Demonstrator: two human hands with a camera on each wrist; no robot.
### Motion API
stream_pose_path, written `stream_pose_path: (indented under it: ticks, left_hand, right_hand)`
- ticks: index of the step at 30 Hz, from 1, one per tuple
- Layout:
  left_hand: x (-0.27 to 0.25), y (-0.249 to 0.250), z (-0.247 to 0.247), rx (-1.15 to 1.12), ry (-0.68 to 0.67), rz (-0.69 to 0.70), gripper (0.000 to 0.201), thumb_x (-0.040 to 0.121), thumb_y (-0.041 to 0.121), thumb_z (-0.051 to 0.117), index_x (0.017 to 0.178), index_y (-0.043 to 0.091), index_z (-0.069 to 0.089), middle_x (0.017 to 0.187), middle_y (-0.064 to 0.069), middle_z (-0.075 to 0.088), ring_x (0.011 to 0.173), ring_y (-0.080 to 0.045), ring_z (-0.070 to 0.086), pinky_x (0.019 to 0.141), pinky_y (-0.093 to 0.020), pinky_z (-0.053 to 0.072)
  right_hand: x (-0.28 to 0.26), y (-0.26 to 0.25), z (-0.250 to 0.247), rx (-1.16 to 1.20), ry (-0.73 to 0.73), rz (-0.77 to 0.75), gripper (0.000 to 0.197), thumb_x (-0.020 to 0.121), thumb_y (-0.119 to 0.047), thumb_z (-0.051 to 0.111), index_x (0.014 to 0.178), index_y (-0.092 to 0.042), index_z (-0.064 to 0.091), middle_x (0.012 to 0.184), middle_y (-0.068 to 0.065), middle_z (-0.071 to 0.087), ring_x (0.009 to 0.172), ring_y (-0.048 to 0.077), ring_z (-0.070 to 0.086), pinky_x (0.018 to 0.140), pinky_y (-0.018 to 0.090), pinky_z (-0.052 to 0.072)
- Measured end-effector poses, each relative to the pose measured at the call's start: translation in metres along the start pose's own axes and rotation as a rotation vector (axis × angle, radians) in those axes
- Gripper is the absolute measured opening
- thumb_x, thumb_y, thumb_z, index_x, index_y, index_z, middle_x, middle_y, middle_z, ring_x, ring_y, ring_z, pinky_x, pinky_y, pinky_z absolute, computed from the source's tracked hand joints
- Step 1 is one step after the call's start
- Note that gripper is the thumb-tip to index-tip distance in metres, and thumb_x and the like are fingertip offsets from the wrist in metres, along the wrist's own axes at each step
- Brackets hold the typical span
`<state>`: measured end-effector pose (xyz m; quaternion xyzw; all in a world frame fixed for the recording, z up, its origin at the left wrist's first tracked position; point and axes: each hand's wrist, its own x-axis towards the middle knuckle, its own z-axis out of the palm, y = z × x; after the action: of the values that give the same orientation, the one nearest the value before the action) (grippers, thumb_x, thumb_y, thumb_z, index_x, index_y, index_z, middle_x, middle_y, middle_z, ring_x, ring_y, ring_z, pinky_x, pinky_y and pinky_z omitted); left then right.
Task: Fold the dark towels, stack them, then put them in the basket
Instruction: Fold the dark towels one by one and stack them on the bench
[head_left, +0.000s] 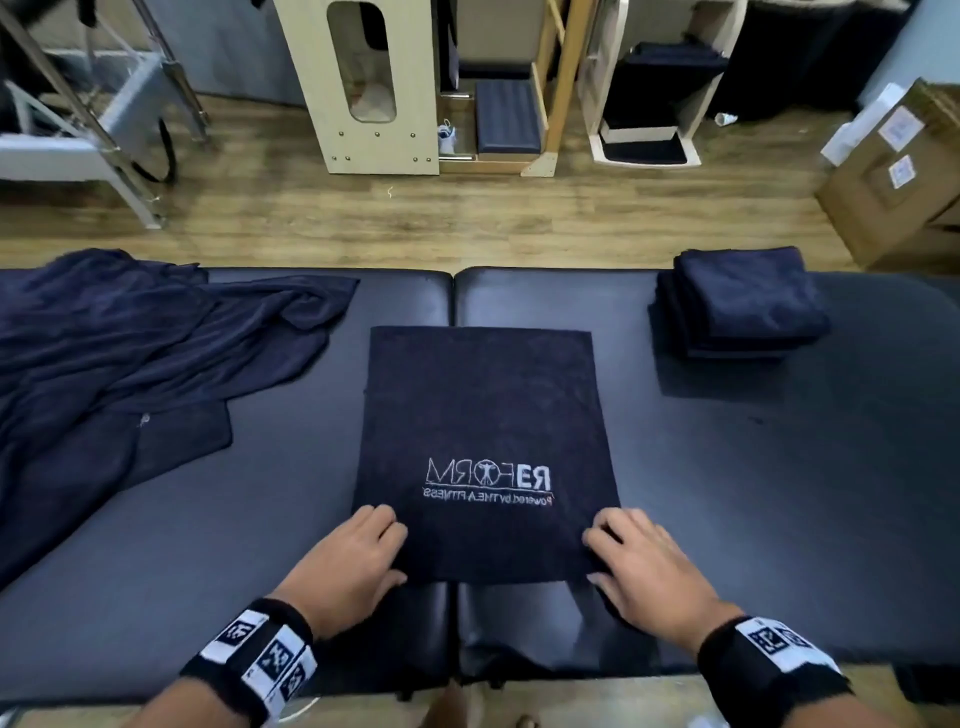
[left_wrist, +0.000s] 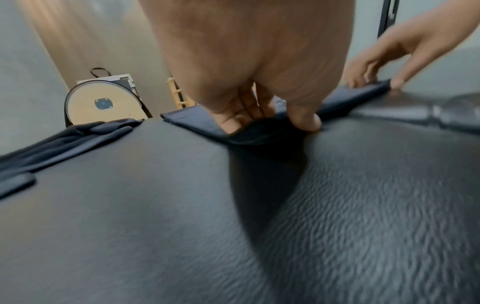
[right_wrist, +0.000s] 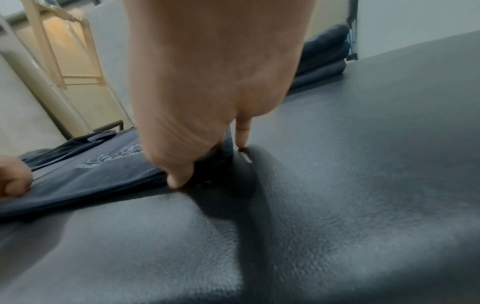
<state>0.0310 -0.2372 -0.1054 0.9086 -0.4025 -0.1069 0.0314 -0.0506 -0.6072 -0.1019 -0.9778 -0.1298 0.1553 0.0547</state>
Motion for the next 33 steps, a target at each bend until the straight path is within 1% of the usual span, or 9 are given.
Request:
stream_pose_path:
  ticks: [2,4,7,10,13,17,26,29,33]
  left_hand:
    - [0.0,0.005,-0.003,0.073,0.01,-0.007,0.015,0.073,0.022,0.065,0.086,0.018,0.057,0.089,0.0,0.054,0.077,-0.02,0.049,0.067,-0.033,0.049]
    - [0.002,0.007,-0.007,0.13,-0.007,-0.014,0.02,0.065,0.011,0.056,0.085,0.017,0.058,0.082,-0.002,0.054,0.069,-0.023,0.051,0.057,-0.035,0.05]
    - [0.008,0.004,-0.02,0.12,-0.104,-0.096,0.032,0.05,0.005,0.066,0.078,0.019,0.058,0.067,0.001,0.055,0.053,-0.024,0.056,0.046,-0.03,0.048]
    - [0.026,-0.014,-0.043,-0.039,-0.125,-0.261,0.02,0.069,0.017,0.059,0.088,0.023,0.061,0.077,0.0,0.067,0.068,-0.029,0.066,0.058,-0.037,0.054]
    - [0.051,-0.044,-0.075,-0.22,-0.033,-0.374,0.024,0.086,0.023,0.051,0.104,0.029,0.067,0.097,0.001,0.074,0.093,-0.03,0.068,0.078,-0.039,0.054]
    - [0.095,-0.089,-0.113,-0.305,0.091,-0.431,0.016,0.089,0.018,0.064,0.099,0.027,0.073,0.099,0.005,0.075,0.097,-0.023,0.067,0.082,-0.037,0.054]
    - [0.198,-0.166,-0.106,-0.428,0.152,-0.485,0.011,0.086,0.008,0.068,0.092,0.014,0.076,0.094,-0.002,0.075,0.094,-0.023,0.067,0.084,-0.028,0.048]
    - [0.214,-0.18,-0.09,-0.383,0.076,-0.471,0.027,0.086,0.006,0.063,0.111,0.013,0.069,0.111,-0.006,0.068,0.11,-0.028,0.06,0.095,-0.037,0.049]
    - [0.22,-0.183,-0.066,-0.271,-0.032,-0.34,0.04,0.089,0.022,0.064,0.128,0.018,0.057,0.122,-0.003,0.055,0.118,-0.028,0.048,0.1,-0.045,0.045]
  right_hand:
    - [0.001,0.0,0.004,-0.099,0.004,-0.022,0.03,0.068,-0.025,0.075,0.092,-0.023,0.056,0.099,-0.001,0.055,0.085,0.027,0.057,0.061,0.038,0.053]
    - [0.004,-0.002,0.004,-0.186,0.005,-0.038,0.031,0.06,-0.014,0.072,0.086,-0.021,0.057,0.089,0.001,0.055,0.075,0.028,0.056,0.056,0.038,0.051]
    - [0.01,-0.005,-0.012,-0.143,0.025,0.014,0.04,0.045,-0.008,0.075,0.075,-0.02,0.051,0.068,-0.001,0.054,0.056,0.024,0.055,0.044,0.031,0.044]
    - [0.027,0.0,-0.039,-0.003,0.098,0.113,0.038,0.049,-0.007,0.075,0.073,-0.017,0.046,0.058,-0.001,0.051,0.044,0.027,0.052,0.039,0.028,0.032]
    - [0.06,0.019,-0.067,0.066,0.218,0.184,0.018,0.071,-0.006,0.062,0.086,-0.013,0.056,0.069,0.005,0.062,0.057,0.037,0.06,0.047,0.036,0.046]
    - [0.118,0.04,-0.11,0.117,0.278,0.263,0.009,0.087,-0.017,0.06,0.096,-0.015,0.062,0.086,0.007,0.071,0.079,0.038,0.066,0.063,0.043,0.053]
    - [0.216,0.086,-0.121,0.3,0.287,0.483,0.015,0.089,-0.021,0.068,0.103,-0.018,0.066,0.096,0.01,0.074,0.097,0.036,0.067,0.081,0.039,0.054]
    - [0.229,0.087,-0.111,0.32,0.304,0.533,0.032,0.089,-0.023,0.071,0.118,-0.014,0.061,0.11,0.012,0.067,0.106,0.037,0.063,0.088,0.041,0.052]
    - [0.223,0.075,-0.099,0.236,0.231,0.642,0.03,0.09,-0.037,0.067,0.1,-0.014,0.051,0.104,0.01,0.058,0.098,0.037,0.061,0.08,0.042,0.05]
